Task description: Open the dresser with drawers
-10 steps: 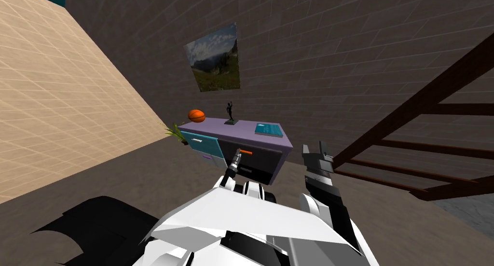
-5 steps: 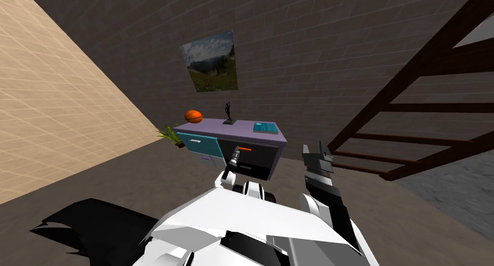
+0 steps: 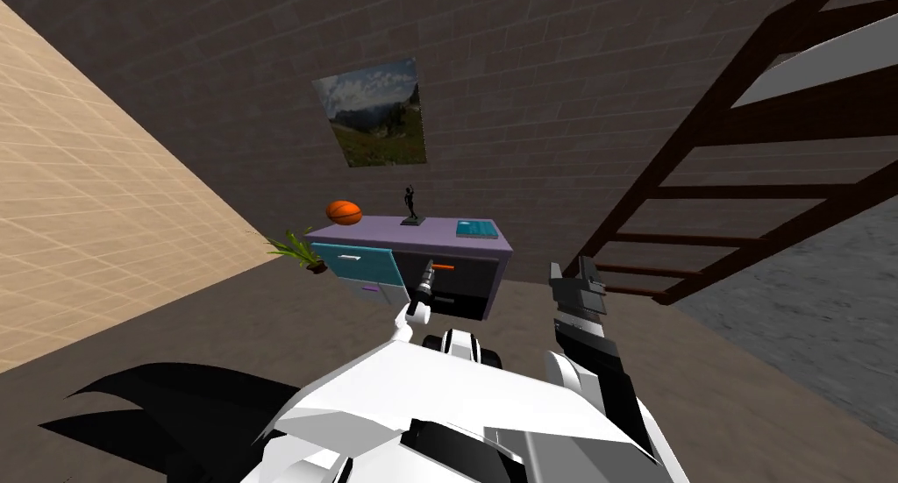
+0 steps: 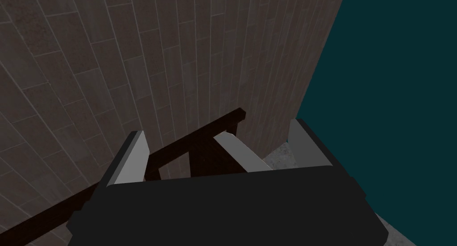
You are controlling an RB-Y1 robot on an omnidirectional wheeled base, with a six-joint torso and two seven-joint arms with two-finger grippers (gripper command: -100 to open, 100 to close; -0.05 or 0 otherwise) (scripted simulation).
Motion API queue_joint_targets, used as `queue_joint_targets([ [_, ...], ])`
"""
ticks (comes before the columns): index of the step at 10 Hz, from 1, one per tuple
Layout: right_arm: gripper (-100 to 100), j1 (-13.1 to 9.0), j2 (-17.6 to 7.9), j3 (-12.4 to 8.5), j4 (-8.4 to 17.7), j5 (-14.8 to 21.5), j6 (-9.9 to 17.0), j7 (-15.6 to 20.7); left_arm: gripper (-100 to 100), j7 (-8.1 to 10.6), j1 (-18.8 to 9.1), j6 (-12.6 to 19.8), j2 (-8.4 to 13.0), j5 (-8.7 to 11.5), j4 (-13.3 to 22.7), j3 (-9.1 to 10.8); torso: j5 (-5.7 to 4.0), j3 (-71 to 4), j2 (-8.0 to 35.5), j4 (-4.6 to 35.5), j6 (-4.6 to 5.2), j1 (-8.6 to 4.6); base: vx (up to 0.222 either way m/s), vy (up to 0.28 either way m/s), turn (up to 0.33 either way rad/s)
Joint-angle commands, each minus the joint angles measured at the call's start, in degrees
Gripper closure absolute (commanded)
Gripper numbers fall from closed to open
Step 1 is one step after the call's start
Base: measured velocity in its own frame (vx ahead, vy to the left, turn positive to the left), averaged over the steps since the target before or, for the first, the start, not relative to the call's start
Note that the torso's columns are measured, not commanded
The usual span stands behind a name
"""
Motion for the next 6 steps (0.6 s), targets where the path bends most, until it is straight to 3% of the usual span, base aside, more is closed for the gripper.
queue_joint_targets([
  [1,0,0.0,0.0,0.0,0.0,0.0,0.0,0.0,-100,-1.32,-3.9,-0.2,-0.3,1.3,3.8,2.36,0.0,0.0,0.0,0.0,0.03,-0.01,-0.079,0.025,-0.106],
  [2,0,0.0,0.0,0.0,0.0,0.0,0.0,0.0,-100,-1.32,-3.9,-0.2,-0.3,1.3,3.8,2.36,0.0,0.0,0.0,0.0,0.0,0.0,-0.043,0.015,0.014],
  [3,0,0.0,0.0,0.0,0.0,0.0,0.0,0.0,-100,-2.57,-6.3,-0.4,-0.7,2.3,5.8,4.37,0.0,-0.1,-0.1,0.0,0.0,-0.03,-0.066,0.021,-0.139],
  [4,0,0.0,0.0,0.0,0.0,0.0,0.0,0.0,-100,-2.57,-7.0,-0.4,-0.7,2.3,6.9,4.37,0.0,0.0,-0.1,0.0,0.1,-0.02,-0.074,0.019,-0.101],
  [5,0,0.0,0.0,0.0,0.0,0.0,0.0,0.0,-100,-3.82,-9.4,-0.7,-1.2,3.4,9.6,6.39,0.01,-0.1,-0.1,0.0,0.1,-0.02,-0.093,0.022,-0.164],
  [6,0,0.0,0.0,0.0,0.0,0.0,0.0,0.0,-100,-3.82,-10.0,-0.7,-1.2,3.4,10.0,6.39,0.03,0.0,-0.1,0.0,0.14,-0.03,-0.081,0.021,-0.118],
])
